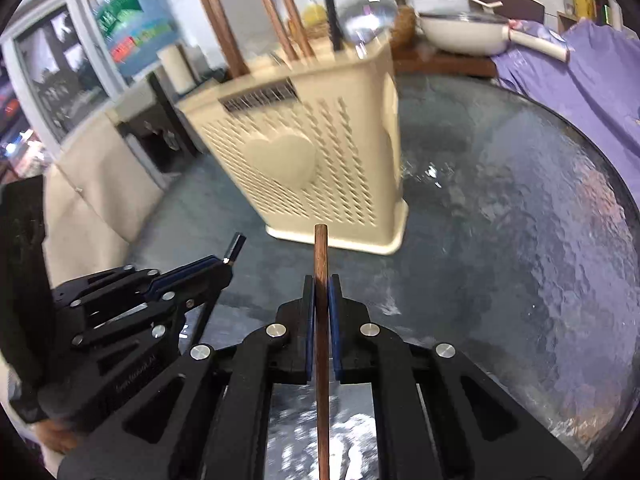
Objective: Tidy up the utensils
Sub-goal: 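Lift both chopsticks and carry them over the cream holder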
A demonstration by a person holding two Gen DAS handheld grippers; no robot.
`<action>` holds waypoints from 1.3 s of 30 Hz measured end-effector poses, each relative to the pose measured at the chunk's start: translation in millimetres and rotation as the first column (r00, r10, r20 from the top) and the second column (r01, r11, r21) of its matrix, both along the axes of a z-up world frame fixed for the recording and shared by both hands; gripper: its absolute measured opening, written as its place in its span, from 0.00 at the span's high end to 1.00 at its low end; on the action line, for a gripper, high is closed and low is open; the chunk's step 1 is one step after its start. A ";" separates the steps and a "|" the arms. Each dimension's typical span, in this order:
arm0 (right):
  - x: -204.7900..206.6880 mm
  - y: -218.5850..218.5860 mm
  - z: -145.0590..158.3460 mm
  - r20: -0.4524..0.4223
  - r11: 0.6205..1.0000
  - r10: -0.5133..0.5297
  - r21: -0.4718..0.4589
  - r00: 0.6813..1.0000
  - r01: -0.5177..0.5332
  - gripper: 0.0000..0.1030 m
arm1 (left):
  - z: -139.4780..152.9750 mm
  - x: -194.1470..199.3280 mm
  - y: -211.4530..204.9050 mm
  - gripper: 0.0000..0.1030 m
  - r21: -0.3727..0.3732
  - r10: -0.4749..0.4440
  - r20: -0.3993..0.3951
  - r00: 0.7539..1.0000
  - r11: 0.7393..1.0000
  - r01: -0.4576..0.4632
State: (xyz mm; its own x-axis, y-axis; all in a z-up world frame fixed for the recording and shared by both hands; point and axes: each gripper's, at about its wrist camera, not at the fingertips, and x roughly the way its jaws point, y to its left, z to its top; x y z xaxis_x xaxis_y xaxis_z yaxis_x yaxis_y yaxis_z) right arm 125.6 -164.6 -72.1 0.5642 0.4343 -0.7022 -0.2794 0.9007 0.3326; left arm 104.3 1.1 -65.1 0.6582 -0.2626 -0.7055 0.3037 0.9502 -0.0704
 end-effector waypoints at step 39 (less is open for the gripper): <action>-36.4 -17.4 206.8 0.339 0.986 0.144 0.034 0.930 -0.165 0.93 | 183.1 -23.4 34.5 0.93 -0.265 -0.143 0.277 0.950 0.939 0.219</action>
